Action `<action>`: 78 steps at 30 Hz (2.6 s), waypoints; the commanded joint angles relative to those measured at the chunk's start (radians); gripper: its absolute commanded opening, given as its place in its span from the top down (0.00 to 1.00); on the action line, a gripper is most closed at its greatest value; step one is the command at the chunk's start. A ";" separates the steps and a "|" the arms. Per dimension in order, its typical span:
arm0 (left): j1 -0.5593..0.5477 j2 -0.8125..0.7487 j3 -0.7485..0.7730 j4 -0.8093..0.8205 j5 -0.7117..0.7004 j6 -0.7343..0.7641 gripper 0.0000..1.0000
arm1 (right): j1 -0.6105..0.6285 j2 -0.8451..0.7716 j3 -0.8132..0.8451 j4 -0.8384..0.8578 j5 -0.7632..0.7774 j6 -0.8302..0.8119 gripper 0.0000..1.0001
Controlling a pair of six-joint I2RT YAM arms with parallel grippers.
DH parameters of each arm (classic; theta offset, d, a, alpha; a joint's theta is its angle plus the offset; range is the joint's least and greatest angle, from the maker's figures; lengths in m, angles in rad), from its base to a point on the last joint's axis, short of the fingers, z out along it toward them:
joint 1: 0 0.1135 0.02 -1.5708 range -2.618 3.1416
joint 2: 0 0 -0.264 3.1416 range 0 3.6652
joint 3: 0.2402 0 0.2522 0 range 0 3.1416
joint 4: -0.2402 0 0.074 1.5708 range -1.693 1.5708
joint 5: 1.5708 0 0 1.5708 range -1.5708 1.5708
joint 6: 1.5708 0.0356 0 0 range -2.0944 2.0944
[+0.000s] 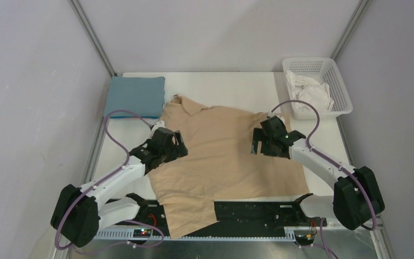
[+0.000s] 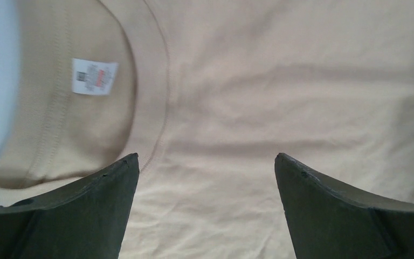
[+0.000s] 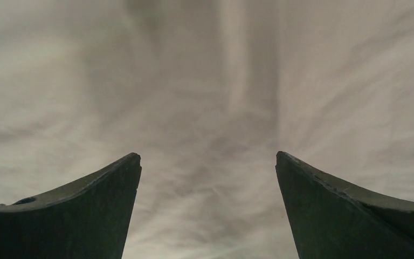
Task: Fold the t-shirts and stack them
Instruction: Flatten out the tshirt
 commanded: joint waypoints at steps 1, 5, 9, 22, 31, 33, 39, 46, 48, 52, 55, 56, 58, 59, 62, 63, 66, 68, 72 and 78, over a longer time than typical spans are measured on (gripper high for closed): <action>-0.057 0.034 -0.008 0.002 0.086 0.042 0.00 | 0.031 -0.062 -0.146 0.091 -0.092 0.125 0.01; -0.067 0.170 0.029 0.018 0.061 0.041 0.00 | 0.007 -0.056 -0.229 0.200 -0.159 0.169 0.01; -0.058 0.352 0.111 0.034 0.065 0.030 0.00 | -0.029 -0.001 -0.238 0.266 -0.198 0.185 0.01; 0.155 0.794 0.543 0.041 0.166 0.124 0.00 | -0.204 0.217 -0.146 0.446 -0.284 0.143 0.01; 0.184 0.754 0.774 -0.065 0.149 0.193 0.00 | -0.248 0.108 -0.016 0.377 -0.157 0.095 0.01; 0.172 0.649 0.739 -0.068 0.128 0.200 0.00 | -0.248 -0.003 -0.029 0.296 -0.116 0.095 0.01; 0.038 0.280 0.465 -0.073 0.004 0.140 0.00 | -0.261 -0.374 -0.184 0.138 -0.028 0.171 0.01; -0.179 -0.022 0.141 -0.208 -0.129 -0.095 0.00 | -0.290 -0.601 -0.262 0.009 0.100 0.160 0.01; -0.261 -0.111 0.086 -0.327 -0.173 -0.173 0.00 | -0.295 -0.615 -0.262 -0.024 0.112 0.177 0.01; -0.363 -0.175 -0.024 -0.444 -0.097 -0.261 0.00 | -0.298 -0.598 -0.269 -0.048 0.097 0.185 0.01; -0.443 -0.180 -0.062 -0.505 -0.063 -0.318 0.00 | -0.300 -0.566 -0.270 -0.059 0.091 0.181 0.01; -0.457 -0.176 -0.066 -0.521 -0.060 -0.340 0.00 | -0.300 -0.561 -0.270 -0.062 0.095 0.181 0.01; -0.492 -0.168 -0.081 -0.526 -0.057 -0.370 0.02 | -0.301 -0.549 -0.270 -0.068 0.103 0.185 0.01; -0.496 -0.164 -0.089 -0.526 -0.057 -0.377 0.04 | -0.302 -0.544 -0.270 -0.067 0.104 0.185 0.01; -0.499 -0.129 -0.099 -0.524 -0.089 -0.402 0.08 | -0.302 -0.539 -0.273 -0.063 0.108 0.185 0.01; -0.499 -0.117 -0.093 -0.523 -0.110 -0.406 0.09 | -0.303 -0.538 -0.274 -0.061 0.109 0.185 0.01; -0.500 -0.045 -0.064 -0.518 -0.141 -0.403 0.16 | -0.303 -0.539 -0.275 -0.062 0.110 0.186 0.01; -0.497 0.011 -0.053 -0.508 -0.152 -0.396 0.22 | -0.303 -0.539 -0.276 -0.063 0.113 0.189 0.01; -0.491 0.075 -0.043 -0.482 -0.144 -0.376 0.40 | -0.304 -0.539 -0.278 -0.067 0.112 0.190 0.01; -0.490 0.095 -0.097 -0.386 -0.092 -0.376 0.66 | -0.308 -0.556 -0.277 -0.095 0.149 0.221 0.01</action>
